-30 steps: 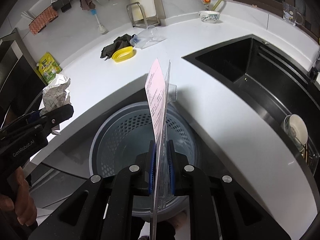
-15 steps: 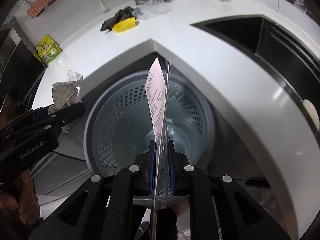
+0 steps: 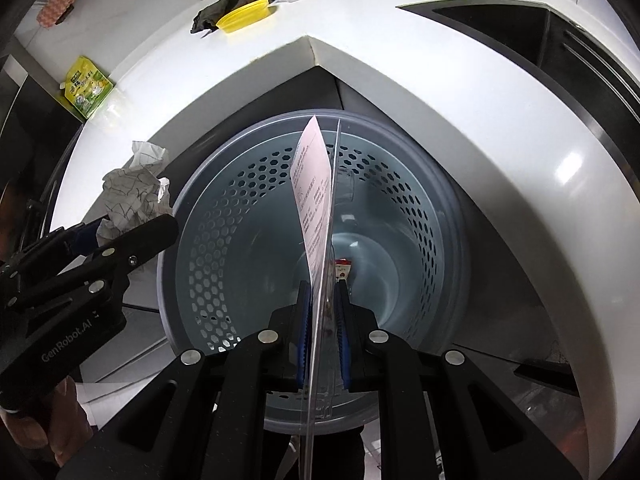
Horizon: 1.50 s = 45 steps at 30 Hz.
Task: Collect trash
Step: 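Carry the receipt and patterned paper over the grey bin with both tools, then open both tools to drop the receipt and paper into the bin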
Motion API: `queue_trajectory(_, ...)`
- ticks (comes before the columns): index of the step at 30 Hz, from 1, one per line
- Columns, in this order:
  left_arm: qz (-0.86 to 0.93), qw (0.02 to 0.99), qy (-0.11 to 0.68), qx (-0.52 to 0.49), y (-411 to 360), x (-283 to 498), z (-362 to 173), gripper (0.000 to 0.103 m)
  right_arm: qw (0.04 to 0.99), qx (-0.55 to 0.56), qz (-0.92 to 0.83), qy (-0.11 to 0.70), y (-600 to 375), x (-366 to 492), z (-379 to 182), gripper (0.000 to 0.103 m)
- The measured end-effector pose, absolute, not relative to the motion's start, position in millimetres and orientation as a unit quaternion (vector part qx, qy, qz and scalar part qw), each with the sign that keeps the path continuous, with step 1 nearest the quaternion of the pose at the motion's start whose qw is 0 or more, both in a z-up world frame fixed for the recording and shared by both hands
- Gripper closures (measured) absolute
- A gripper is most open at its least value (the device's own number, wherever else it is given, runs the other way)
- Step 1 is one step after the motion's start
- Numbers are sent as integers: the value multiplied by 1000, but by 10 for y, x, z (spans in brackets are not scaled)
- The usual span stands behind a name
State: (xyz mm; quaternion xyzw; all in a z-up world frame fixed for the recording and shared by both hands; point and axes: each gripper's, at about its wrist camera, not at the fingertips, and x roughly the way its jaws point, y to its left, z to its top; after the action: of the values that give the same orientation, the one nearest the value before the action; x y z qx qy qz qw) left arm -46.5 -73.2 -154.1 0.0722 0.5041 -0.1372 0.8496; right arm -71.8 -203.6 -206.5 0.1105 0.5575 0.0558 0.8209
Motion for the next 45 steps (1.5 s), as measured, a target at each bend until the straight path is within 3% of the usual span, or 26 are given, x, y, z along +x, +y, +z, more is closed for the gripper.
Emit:
queue_trajectory(3,-135,851,502,74,-728,-451,-1519,49,820,115,49,559,-2049,-710,-2061,89)
queue_trajectory(5,-132,852,501,73,-709,-441,-1498,43,820,121,48,558,-2086,-736,-2051,76)
queue_trajectory(6,-131,853,500,72,-698,-438,-1482,40,822,122,43,555,-2102,-740,-2029,63)
queue_trajectory(7,-130,854,499,71,-682,-432,-1465,38,825,122,40,550,-2112,-740,-2008,61)
queue_trajectory(45,-128,886,443,52,-621,-300,-708,34,861,138,46,488,-2225,-611,-1354,61)
